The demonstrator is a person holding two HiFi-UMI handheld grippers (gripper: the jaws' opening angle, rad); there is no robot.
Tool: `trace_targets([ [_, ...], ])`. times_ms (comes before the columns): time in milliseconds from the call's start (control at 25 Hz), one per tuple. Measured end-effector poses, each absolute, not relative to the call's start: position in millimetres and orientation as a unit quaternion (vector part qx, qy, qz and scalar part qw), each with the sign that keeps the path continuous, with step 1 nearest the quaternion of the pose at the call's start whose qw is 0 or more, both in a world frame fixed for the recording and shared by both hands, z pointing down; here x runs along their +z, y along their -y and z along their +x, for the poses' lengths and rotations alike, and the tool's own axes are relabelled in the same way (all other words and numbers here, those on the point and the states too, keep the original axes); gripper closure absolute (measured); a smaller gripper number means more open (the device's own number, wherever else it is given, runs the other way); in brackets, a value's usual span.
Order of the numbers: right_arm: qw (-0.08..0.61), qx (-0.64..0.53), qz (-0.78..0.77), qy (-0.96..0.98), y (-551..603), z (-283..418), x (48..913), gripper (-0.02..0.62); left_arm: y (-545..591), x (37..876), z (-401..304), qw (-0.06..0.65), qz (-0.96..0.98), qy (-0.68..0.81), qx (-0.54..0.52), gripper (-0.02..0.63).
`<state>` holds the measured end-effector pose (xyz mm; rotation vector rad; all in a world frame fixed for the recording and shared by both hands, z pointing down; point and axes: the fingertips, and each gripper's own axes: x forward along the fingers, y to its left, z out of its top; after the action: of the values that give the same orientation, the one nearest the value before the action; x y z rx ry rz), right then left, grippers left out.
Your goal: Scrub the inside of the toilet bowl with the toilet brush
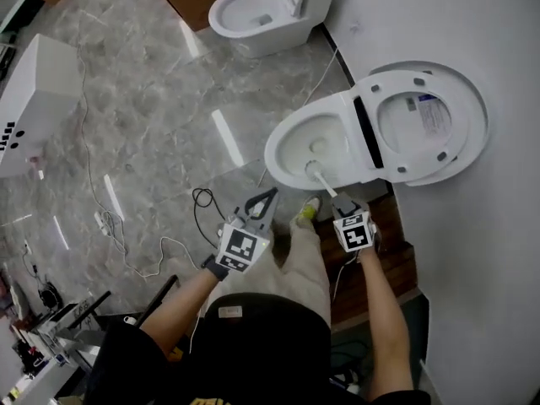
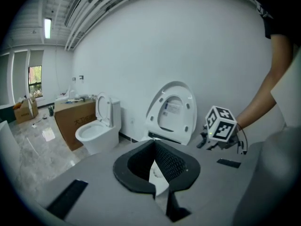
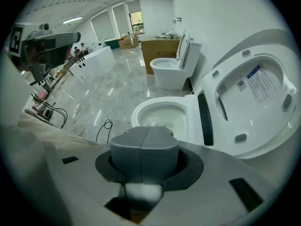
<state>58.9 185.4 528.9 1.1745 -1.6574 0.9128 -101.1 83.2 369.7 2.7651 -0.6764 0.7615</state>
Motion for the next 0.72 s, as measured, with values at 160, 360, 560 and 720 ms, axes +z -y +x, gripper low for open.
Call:
trace_targets([
  [160, 0.448, 0.379, 0.453, 0.671, -158.5, 66.7, 590.4, 0.434, -96.3, 404.6, -94.9, 0.124, 0.924, 0.227, 0.282, 0.588],
  [360, 0.413, 0.416, 0.421, 0.693, -132.7, 47.4, 661.5, 0.434, -93.4, 442.8, -98.2, 0.126, 0.912, 0.255, 0.297, 0.588],
  [560, 0.390, 0.406, 0.394, 0.727, -113.2, 36.2, 693.8, 0.434, -79.5, 477.8, -94.5, 0.129, 0.906, 0.270, 0.299, 0.588],
  [720, 0.379, 0.406, 0.368, 0.746, -118.0, 27.4, 718.1, 0.434, -80.5, 505.9, -95.1, 0.141, 0.900, 0.277, 0.305, 0.588],
])
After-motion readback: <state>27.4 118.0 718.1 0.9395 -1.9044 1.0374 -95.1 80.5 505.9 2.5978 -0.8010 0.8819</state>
